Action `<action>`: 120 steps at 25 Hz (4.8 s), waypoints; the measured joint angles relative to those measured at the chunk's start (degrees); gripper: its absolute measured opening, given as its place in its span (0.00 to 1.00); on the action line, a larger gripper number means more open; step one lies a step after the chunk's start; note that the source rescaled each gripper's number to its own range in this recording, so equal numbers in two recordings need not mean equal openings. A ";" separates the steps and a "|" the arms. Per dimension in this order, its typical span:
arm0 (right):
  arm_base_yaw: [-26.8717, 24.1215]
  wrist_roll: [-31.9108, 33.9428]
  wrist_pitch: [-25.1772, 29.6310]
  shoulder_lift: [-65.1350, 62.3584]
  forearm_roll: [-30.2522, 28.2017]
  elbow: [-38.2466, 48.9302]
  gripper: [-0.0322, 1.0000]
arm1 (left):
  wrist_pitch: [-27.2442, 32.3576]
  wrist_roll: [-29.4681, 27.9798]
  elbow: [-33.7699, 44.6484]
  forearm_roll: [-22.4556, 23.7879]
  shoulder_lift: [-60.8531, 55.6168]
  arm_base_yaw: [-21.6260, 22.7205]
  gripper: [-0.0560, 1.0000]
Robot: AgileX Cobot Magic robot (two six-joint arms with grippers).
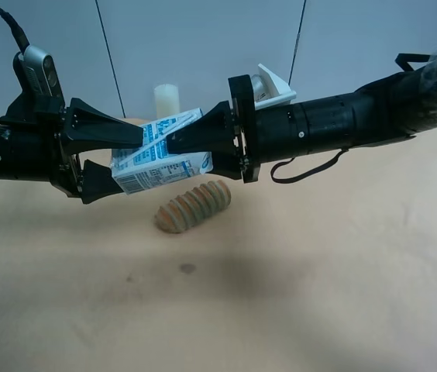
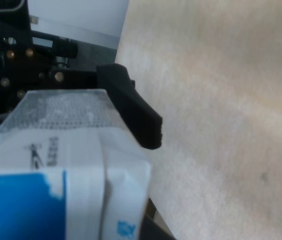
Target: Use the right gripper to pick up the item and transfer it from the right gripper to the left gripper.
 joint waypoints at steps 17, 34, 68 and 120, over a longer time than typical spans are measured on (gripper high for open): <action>0.00 -0.28 0.00 0.00 0.00 0.00 0.03 | 0.06 0.23 0.00 -2.26 0.00 -4.40 0.81; 0.00 -0.28 0.00 0.00 0.00 0.00 0.03 | 0.06 -2.12 -3.31 2.31 0.00 -2.31 0.62; 0.00 -0.85 0.05 0.00 0.83 0.00 0.03 | 0.07 -6.41 -3.31 -0.39 0.00 -2.14 0.27; -0.10 23.25 -19.04 -13.99 -47.62 0.00 0.75 | -1.63 -9.03 -3.76 0.00 -2.19 -2.14 0.06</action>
